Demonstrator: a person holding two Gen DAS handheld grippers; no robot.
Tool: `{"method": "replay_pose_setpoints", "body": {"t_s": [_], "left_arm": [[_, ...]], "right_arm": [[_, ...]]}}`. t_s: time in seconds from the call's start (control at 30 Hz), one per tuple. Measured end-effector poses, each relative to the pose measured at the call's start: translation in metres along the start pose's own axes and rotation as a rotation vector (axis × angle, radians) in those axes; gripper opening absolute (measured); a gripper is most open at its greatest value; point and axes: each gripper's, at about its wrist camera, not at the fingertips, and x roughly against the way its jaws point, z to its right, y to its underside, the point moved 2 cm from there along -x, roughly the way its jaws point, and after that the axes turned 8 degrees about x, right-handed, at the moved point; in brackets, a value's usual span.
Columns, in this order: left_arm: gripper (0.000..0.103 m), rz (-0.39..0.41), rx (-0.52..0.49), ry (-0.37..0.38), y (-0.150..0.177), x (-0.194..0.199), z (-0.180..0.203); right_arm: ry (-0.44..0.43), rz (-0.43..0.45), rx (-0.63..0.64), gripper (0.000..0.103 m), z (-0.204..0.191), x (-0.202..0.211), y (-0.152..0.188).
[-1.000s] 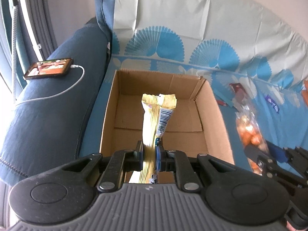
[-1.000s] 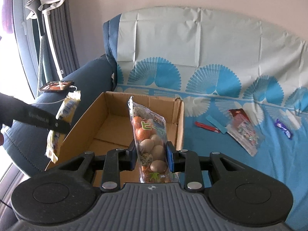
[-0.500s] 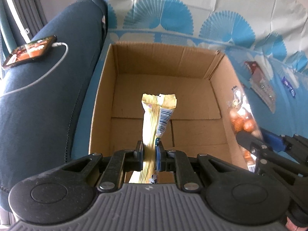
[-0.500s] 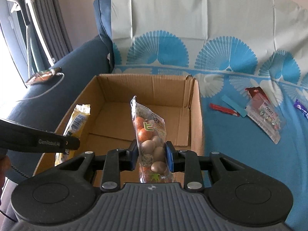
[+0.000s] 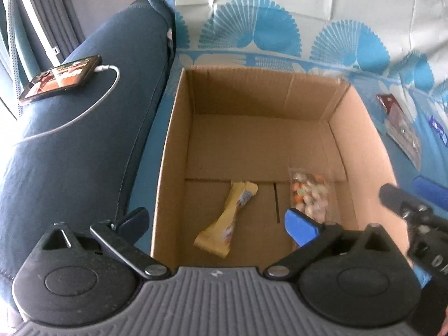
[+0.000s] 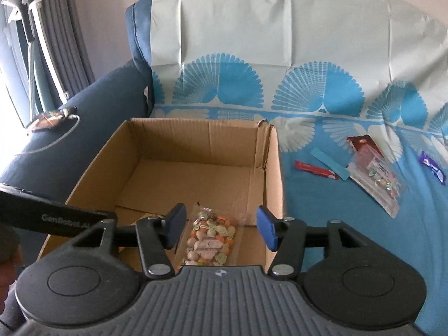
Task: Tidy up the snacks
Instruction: 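Open both tools to drop the wafer bar and peanut bag into the box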
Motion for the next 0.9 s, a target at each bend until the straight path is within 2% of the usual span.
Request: {"method": "replay_pose_setpoints", "body": {"t_s": [0.17,0.33,0.47,0.9], "left_arm": [[0.103,0.014,0.023,-0.009,0.026,0.028,-0.007],[0.103,0.068,0.059,-0.068,0.060,0.065,-0.012],[0.103,0.083,0.050,-0.055,0.084,0.088,-0.009],[0.103,0.200,0.001,-0.034,0.113,0.148,0.003]], "right_arm": [[-0.017,-0.020,-0.005,0.070,-0.011,0.034,0.015],[-0.026,-0.011,0.049,0.076,-0.037,0.076,0.037],[-0.039,0.008,0.106,0.080,-0.050,0.102,0.051],[-0.012,0.143,0.134,0.085,-0.060,0.171,0.068]]}}
